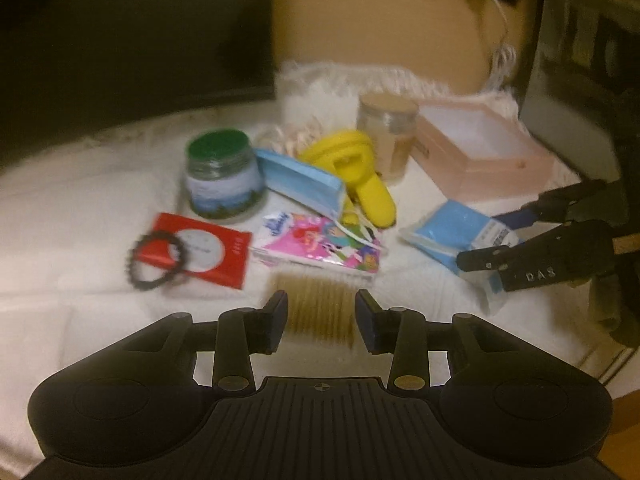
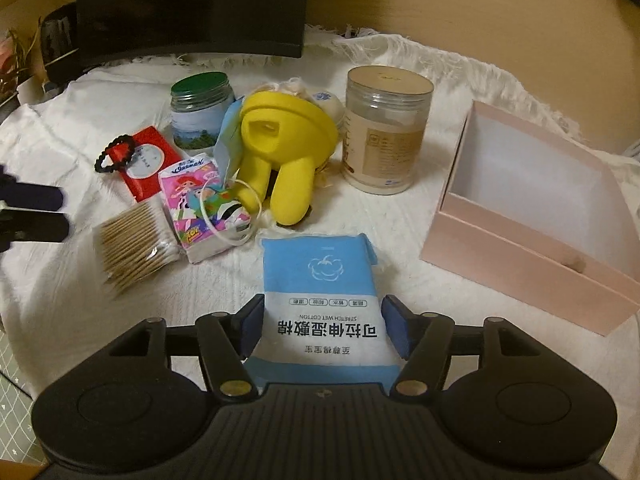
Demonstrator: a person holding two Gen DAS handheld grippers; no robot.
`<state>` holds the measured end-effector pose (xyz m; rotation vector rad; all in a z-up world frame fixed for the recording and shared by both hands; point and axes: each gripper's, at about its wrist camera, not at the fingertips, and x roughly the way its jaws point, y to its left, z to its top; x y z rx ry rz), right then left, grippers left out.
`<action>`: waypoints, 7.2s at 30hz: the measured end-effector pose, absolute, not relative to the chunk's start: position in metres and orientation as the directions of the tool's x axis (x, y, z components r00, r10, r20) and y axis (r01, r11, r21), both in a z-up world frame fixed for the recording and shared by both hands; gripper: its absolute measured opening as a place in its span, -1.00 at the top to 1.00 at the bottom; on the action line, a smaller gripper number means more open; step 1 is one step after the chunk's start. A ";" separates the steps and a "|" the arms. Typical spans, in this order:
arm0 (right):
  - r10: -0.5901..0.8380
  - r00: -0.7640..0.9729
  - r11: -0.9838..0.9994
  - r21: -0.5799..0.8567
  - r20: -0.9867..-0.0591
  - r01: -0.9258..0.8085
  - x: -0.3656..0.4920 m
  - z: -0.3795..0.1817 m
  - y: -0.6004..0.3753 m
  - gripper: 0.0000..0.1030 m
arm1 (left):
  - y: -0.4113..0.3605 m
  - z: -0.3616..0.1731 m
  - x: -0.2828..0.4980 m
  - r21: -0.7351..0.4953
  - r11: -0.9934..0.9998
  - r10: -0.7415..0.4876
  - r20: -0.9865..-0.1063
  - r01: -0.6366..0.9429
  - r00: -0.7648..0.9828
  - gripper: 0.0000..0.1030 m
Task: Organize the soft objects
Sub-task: 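Grasp the cotton-swab pack with the left tool while the right tool holds the blue pack, then carry both packs over the pink box and open both tools to drop them, then grasp the black bead bracelet off the red packet with the left tool, then grasp the red packet with the right tool while the left tool holds the bracelet, then carry bracelet and red packet over the pink box and open both tools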
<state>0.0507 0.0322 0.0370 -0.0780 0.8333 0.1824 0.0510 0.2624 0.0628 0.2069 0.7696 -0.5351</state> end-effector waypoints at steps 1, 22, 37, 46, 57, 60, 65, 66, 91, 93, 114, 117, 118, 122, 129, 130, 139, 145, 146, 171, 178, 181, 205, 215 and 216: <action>0.126 0.659 0.981 -0.007 -0.741 -0.195 0.050 0.036 0.033 -0.23 | 0.254 0.057 0.054 -0.001 0.842 -0.375 -0.721 0.540 0.583 0.20; 0.188 0.667 0.960 -0.009 -0.721 -0.280 0.045 0.039 0.036 -0.30 | 0.264 0.032 0.105 -0.059 0.870 -0.345 -0.780 0.489 0.521 -0.33; 0.180 0.606 0.953 -0.016 -0.775 -0.303 0.061 0.020 0.043 -0.30 | 0.234 0.018 0.088 -0.069 0.788 -0.407 -0.803 0.611 0.434 -0.53; 0.183 0.620 0.968 0.030 -0.763 -0.248 0.053 0.029 0.022 -0.12 | 0.217 0.023 0.077 -0.070 0.776 -0.414 -0.806 0.627 0.422 -0.45; 0.041 0.758 0.991 -0.068 -0.651 -0.112 -0.014 0.120 -0.057 -0.11 | 0.135 0.100 0.073 -0.149 0.565 -0.654 -0.681 0.811 0.330 -0.43; -0.023 0.810 0.996 -0.085 -0.586 -0.033 -0.012 0.155 -0.082 -0.11 | 0.113 0.137 0.098 -0.172 0.545 -0.712 -0.612 0.821 0.344 -0.43; -0.099 0.846 0.995 -0.080 -0.524 0.067 0.028 0.210 -0.115 -0.12 | 0.069 0.180 0.141 -0.144 0.533 -0.746 -0.544 0.834 0.383 -0.43; -0.101 0.848 0.995 -0.065 -0.520 0.078 0.039 0.217 -0.122 -0.12 | 0.059 0.183 0.149 -0.135 0.533 -0.746 -0.539 0.835 0.390 -0.43; -0.102 0.775 0.982 0.063 -0.623 0.180 0.130 0.155 -0.180 -0.32 | 0.108 0.126 0.188 -0.328 0.747 -0.661 -0.464 0.578 0.590 -0.35; -0.104 0.774 0.988 0.023 -0.624 0.152 0.122 0.147 -0.165 -0.32 | 0.159 0.132 0.181 -0.314 0.817 -0.577 -0.457 0.484 0.677 -0.35; 0.304 0.711 0.880 -0.100 -0.634 -0.465 0.086 0.093 0.072 -0.31 | 0.344 0.041 0.126 -0.356 0.933 -0.220 -0.689 -0.058 0.691 -0.35; 0.293 0.700 0.873 -0.116 -0.651 -0.474 0.081 0.086 0.077 -0.31 | 0.350 0.023 0.131 -0.440 0.891 -0.247 -0.679 -0.114 0.691 -0.35; 0.287 0.698 0.872 -0.123 -0.656 -0.474 0.079 0.084 0.078 -0.31 | 0.351 0.021 0.132 -0.451 0.882 -0.238 -0.674 -0.134 0.699 -0.35; 0.266 0.679 0.876 -0.123 -0.684 -0.467 0.073 0.076 0.075 -0.31 | 0.356 0.016 0.141 -0.458 0.870 -0.180 -0.640 -0.182 0.747 -0.34; 0.222 0.686 0.900 -0.124 -0.693 -0.417 0.067 0.073 0.065 -0.31 | 0.363 0.006 0.155 -0.487 0.853 -0.203 -0.641 -0.188 0.741 0.12; 0.218 0.694 0.903 -0.129 -0.686 -0.411 0.065 0.075 0.064 -0.31 | 0.364 0.006 0.156 -0.495 0.849 -0.213 -0.641 -0.186 0.737 0.14; 0.194 0.736 0.904 -0.173 -0.649 -0.390 0.060 0.086 0.068 -0.31 | 0.392 -0.003 0.150 -0.592 0.782 -0.328 -0.657 -0.195 0.678 0.76; 0.223 0.724 0.855 -0.226 -0.653 -0.466 0.061 0.092 0.102 -0.31 | 0.401 0.009 0.127 -0.576 0.804 -0.293 -0.601 -0.149 0.743 0.81; 0.236 0.722 0.840 -0.237 -0.650 -0.488 0.062 0.094 0.110 -0.31 | 0.402 0.014 0.123 -0.560 0.817 -0.282 -0.592 -0.134 0.755 0.82; 0.472 0.433 0.732 0.067 -0.768 -0.678 0.170 0.031 0.269 -0.33 | 0.464 0.025 0.062 -0.510 0.847 -0.165 -0.522 -0.151 0.837 0.82; 0.401 0.563 0.615 -0.243 -0.723 -0.750 0.143 0.034 0.293 -0.35 | 0.466 0.028 0.072 -0.497 0.854 -0.154 -0.523 -0.153 0.839 0.82; 0.409 0.561 0.576 -0.273 -0.720 -0.771 0.140 0.034 0.297 -0.35 | 0.464 0.027 0.076 -0.498 0.854 -0.157 -0.517 -0.147 0.842 0.82; 0.337 0.800 0.829 -0.247 -0.496 -0.502 0.144 0.191 0.173 0.10 | 0.402 0.153 0.159 -0.445 0.895 -0.217 -0.371 0.033 0.903 0.82; 0.106 0.914 0.929 -0.290 -0.391 -0.232 0.125 0.229 0.066 0.08 | 0.279 0.186 0.201 -0.433 0.835 -0.490 -0.304 0.339 0.817 0.82; 0.079 0.917 0.935 -0.290 -0.390 -0.204 0.122 0.229 0.057 0.08 | 0.265 0.186 0.206 -0.437 0.820 -0.522 -0.305 0.370 0.796 0.82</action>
